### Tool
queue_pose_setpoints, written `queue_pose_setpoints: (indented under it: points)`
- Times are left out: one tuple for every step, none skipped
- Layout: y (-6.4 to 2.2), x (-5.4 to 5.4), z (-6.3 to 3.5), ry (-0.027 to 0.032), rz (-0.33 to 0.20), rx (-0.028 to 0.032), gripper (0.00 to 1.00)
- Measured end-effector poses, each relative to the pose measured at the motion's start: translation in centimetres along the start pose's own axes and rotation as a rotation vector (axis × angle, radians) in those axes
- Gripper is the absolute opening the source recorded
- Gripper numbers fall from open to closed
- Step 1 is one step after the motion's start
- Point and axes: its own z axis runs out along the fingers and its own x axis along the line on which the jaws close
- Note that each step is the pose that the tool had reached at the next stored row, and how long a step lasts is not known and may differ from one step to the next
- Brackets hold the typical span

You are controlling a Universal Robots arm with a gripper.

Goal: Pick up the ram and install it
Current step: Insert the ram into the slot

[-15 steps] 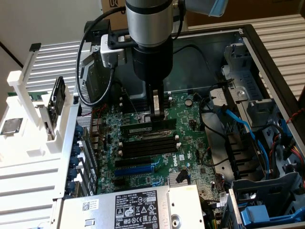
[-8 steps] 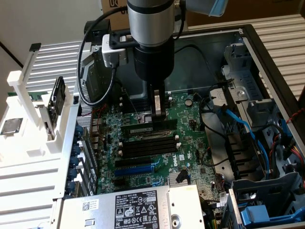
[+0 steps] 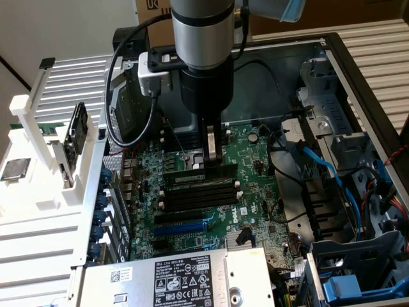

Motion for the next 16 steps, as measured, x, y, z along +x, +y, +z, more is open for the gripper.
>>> queue_pose_setpoints:
  points:
    - [0.0, 0.0, 0.09, 0.0004, 0.0, -0.0003, 0.12]
    - [0.01, 0.01, 0.12, 0.0006, 0.0, -0.0006, 0.12]
    - [0.01, 0.01, 0.12, 0.0008, 0.0, -0.0008, 0.12]
    - [0.01, 0.01, 0.12, 0.0008, 0.0, -0.0008, 0.12]
    - [0.01, 0.0, 0.13, 0.0006, 0.0, -0.0008, 0.12]
    - [0.01, 0.0, 0.14, 0.0006, 0.0, -0.0008, 0.12]
    - [0.01, 0.01, 0.14, 0.0006, 0.0, -0.0008, 0.12]
    - [0.01, 0.01, 0.15, 0.0007, 0.0, -0.0008, 0.12]
    - [0.01, 0.01, 0.17, 0.0005, 0.0, -0.0007, 0.12]
    - [0.01, 0.0, 0.22, 0.0003, 0.0, -0.0006, 0.12]
    - [0.01, 0.01, 0.26, 0.0003, 0.0, -0.0006, 0.12]
    - [0.01, 0.01, 0.28, 0.0006, 0.0, -0.0008, 0.12]
    - [0.01, 0.01, 0.31, 0.0006, 0.0, -0.0007, 0.12]
    - [0.02, 0.02, 0.34, 0.0007, 0.0, -0.0008, 0.12]
    - [0.02, 0.03, 0.43, 0.0005, 0.0, -0.0007, 0.12]
    - [0.01, 0.04, 0.49, 0.0005, 0.0, -0.0007, 0.12]
